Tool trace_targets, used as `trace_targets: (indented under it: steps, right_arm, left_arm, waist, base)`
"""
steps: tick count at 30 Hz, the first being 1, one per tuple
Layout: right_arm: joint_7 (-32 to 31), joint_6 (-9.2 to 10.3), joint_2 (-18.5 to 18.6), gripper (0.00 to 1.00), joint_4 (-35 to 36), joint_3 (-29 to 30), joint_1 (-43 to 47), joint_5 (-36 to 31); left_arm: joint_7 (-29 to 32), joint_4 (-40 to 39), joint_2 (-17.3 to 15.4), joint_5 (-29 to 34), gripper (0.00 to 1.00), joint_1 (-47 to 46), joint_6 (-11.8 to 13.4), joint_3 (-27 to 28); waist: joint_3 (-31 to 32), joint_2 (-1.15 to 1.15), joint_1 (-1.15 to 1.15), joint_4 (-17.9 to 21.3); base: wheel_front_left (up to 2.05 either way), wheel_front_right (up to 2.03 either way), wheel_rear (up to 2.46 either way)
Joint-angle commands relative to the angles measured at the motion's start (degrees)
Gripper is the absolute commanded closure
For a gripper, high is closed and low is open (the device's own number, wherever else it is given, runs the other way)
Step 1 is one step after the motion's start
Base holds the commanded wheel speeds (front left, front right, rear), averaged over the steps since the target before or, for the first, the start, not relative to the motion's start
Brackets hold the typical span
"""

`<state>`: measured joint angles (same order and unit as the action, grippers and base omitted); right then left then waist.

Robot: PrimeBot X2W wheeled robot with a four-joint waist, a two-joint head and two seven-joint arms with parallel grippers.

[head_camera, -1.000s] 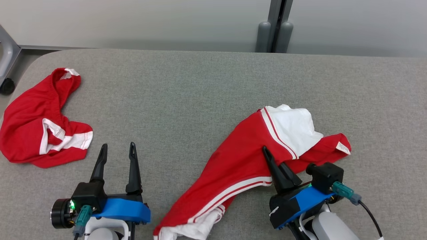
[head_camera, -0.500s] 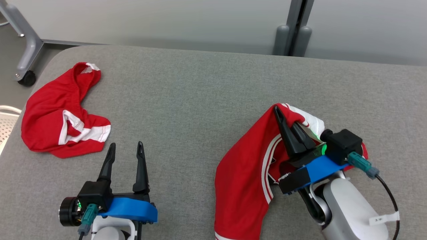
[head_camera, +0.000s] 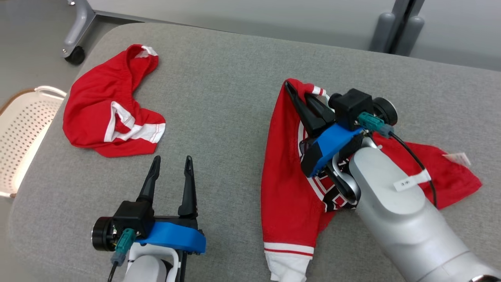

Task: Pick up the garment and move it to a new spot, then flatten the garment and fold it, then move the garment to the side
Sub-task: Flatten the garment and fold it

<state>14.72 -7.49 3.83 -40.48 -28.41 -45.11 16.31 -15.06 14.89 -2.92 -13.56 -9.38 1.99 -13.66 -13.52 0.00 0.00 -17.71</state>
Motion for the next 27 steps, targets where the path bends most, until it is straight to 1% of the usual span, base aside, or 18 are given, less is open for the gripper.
trace_targets:
  steps: [1, 5, 7, 11, 17, 18, 19, 20, 24, 27]
  right_arm:
    - [0.0, -0.01, -0.1, 1.0, -1.2, -0.6, -1.5, 0.1]
    - [0.2, -0.01, -0.7, 1.0, -7.9, -3.4, -6.8, 1.6]
    - [0.3, -0.01, -0.8, 1.0, -10.1, -4.8, -8.9, 2.4]
    - [0.5, -0.01, -0.9, 1.0, -11.0, -8.9, -11.7, 5.4]
    - [0.5, -0.01, -0.9, 1.0, -12.0, -12.6, -14.0, 7.6]
    - [0.5, -0.01, -0.9, 0.76, -12.5, -13.2, -14.2, 7.9]
    - [0.6, -0.01, -0.9, 0.24, -13.2, -14.0, -14.3, 8.1]
    - [0.6, -0.01, -0.9, 0.0, -13.6, -14.6, -14.4, 8.5]
    - [0.6, -0.01, -0.8, 0.0, -14.5, -15.3, -13.6, 8.8]
    - [0.5, -0.01, -0.9, 0.0, -14.8, -15.1, -11.0, 7.9]
  left_arm:
    - [-0.2, -0.1, 0.1, -0.3, 0.0, -1.0, 0.2, -0.2]
    - [-0.2, -0.3, 0.1, -1.2, 0.0, -2.1, 0.9, -2.2]
    - [-0.2, -0.5, 0.1, -1.6, 0.0, -2.7, 1.2, -2.8]
    - [-0.2, -0.7, 0.0, -2.4, 0.0, -3.4, 1.6, -4.1]
    - [-0.2, -0.9, 0.0, -3.3, 0.0, -4.7, 2.4, -5.9]
    - [-0.2, -0.8, 0.1, -3.5, 0.0, -4.9, 2.5, -6.2]
    - [-0.2, -0.8, 0.1, -3.6, 0.0, -5.1, 2.6, -6.4]
    - [-0.2, -0.8, 0.1, -3.6, 0.0, -5.3, 2.6, -6.4]
    - [-0.2, -0.6, 0.1, -3.2, 0.0, -5.2, 3.0, -5.8]
    - [-0.2, -0.4, 0.0, -2.6, 0.0, -4.4, 3.0, -4.8]
  waist:
    - [-1.1, 0.0, 0.0, -1.2]
    - [-2.3, 0.0, 0.0, -3.0]
    - [-3.0, 0.0, 0.0, -3.6]
    - [-4.1, 0.0, 0.0, -4.6]
    - [-5.4, 0.0, 0.0, -5.6]
    - [-5.6, 0.0, 0.0, -5.6]
    - [-5.7, 0.0, 0.0, -5.7]
    - [-5.7, 0.0, 0.0, -5.6]
    - [-5.7, 0.0, 0.0, -4.2]
    - [-5.1, 0.0, 0.0, -2.1]
  base:
    - [0.0, 0.0, 0.0]
    - [0.0, 0.0, 0.0]
    - [0.0, 0.0, 0.0]
    - [0.0, 0.0, 0.0]
    - [0.0, 0.0, 0.0]
    - [0.0, 0.0, 0.0]
    - [0.0, 0.0, 0.0]
    - [0.0, 0.0, 0.0]
    - [0.0, 0.0, 0.0]
    - [0.0, 0.0, 0.0]
